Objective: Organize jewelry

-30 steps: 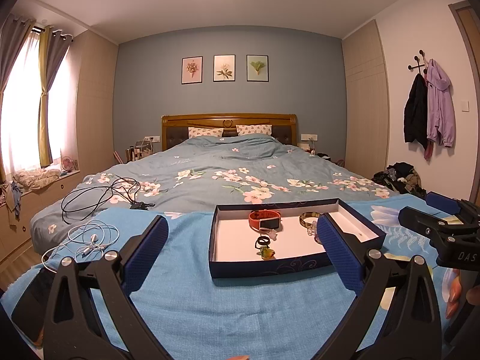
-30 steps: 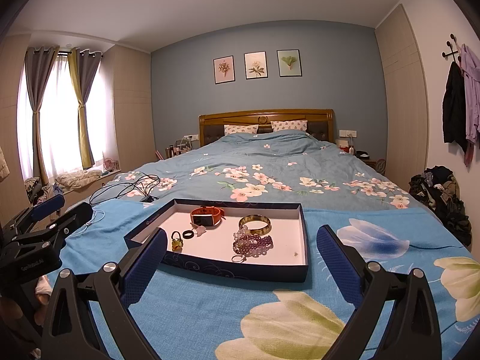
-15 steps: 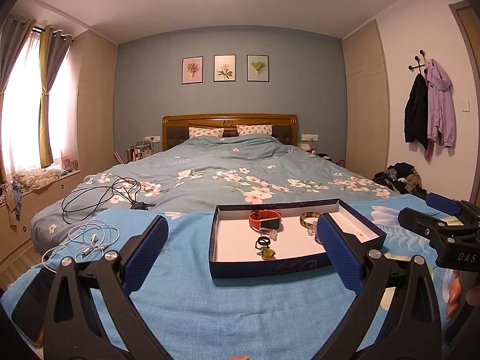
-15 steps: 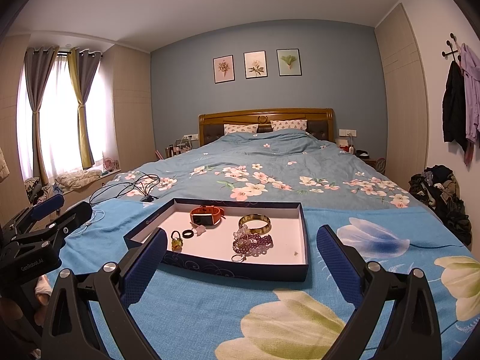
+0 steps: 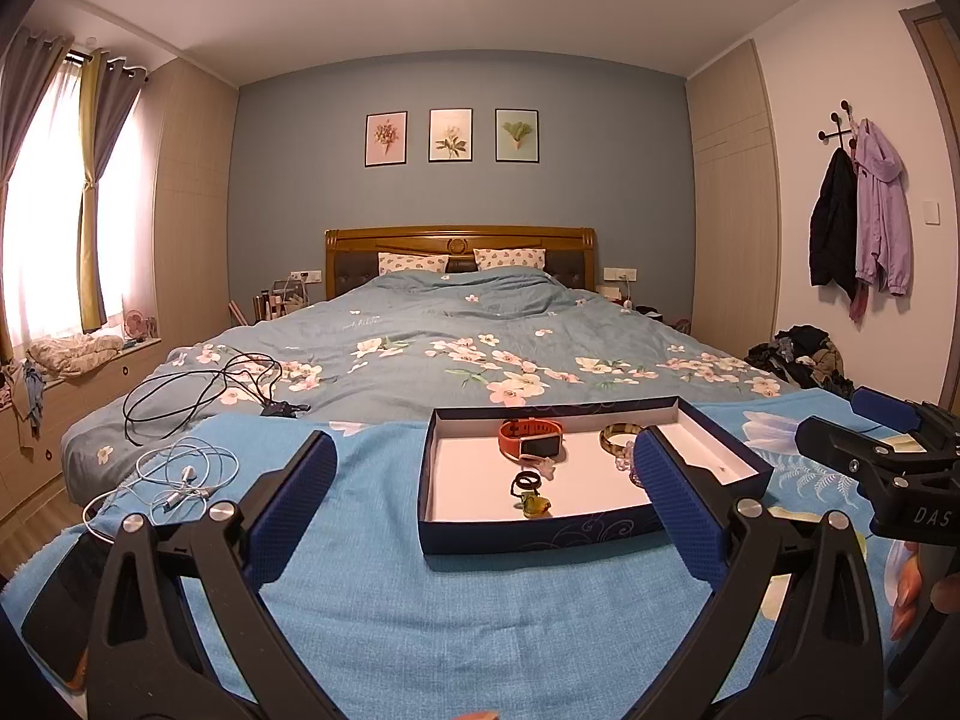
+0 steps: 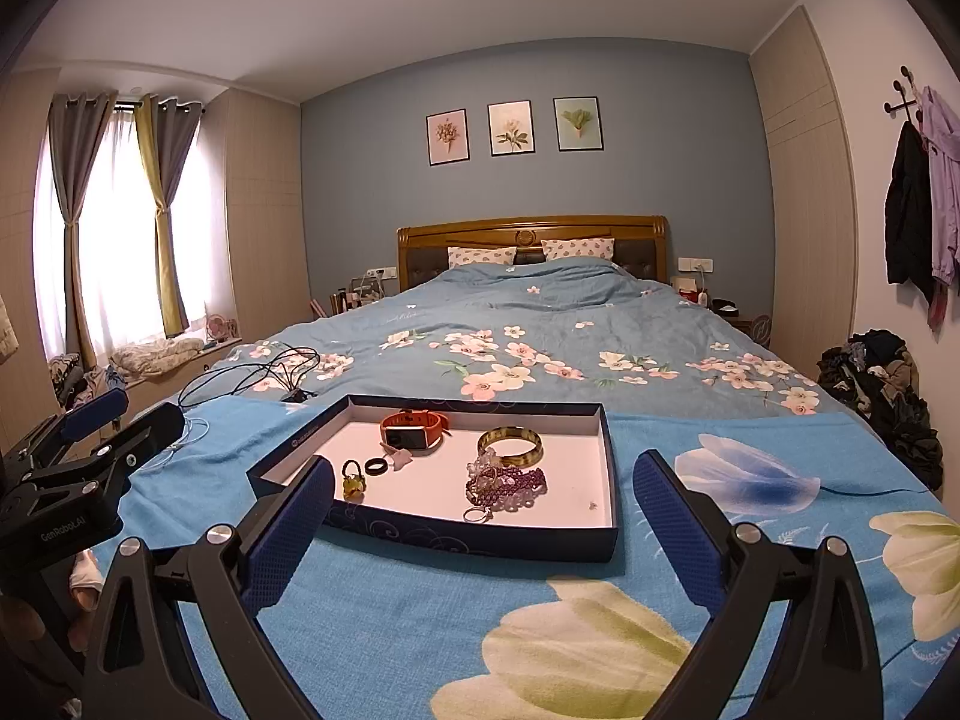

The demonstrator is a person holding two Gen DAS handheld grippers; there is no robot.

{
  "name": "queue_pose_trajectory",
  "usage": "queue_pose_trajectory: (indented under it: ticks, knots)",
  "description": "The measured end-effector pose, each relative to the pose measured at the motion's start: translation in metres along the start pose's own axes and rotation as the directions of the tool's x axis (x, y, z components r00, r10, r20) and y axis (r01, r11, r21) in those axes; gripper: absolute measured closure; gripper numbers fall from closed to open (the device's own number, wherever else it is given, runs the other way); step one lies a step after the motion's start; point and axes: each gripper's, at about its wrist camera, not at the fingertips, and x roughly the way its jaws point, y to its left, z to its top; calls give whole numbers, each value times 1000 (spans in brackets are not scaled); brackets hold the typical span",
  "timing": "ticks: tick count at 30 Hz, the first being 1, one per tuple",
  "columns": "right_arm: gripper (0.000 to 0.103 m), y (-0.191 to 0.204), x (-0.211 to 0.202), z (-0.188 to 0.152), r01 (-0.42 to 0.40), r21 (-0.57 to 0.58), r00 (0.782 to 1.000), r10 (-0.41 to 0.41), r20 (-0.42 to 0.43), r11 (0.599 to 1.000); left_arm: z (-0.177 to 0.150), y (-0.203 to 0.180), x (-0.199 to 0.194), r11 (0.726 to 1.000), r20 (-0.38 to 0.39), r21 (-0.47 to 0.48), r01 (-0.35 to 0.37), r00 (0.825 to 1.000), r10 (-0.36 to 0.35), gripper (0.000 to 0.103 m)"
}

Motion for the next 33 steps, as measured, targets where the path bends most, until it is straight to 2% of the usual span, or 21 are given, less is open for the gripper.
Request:
queue_pose_trajectory:
  ticks: [33]
  knots:
    - [7, 0, 1, -2, 1, 7, 1000, -1, 0, 1000, -1, -4, 3, 1000, -8, 0, 0, 1000, 0, 5]
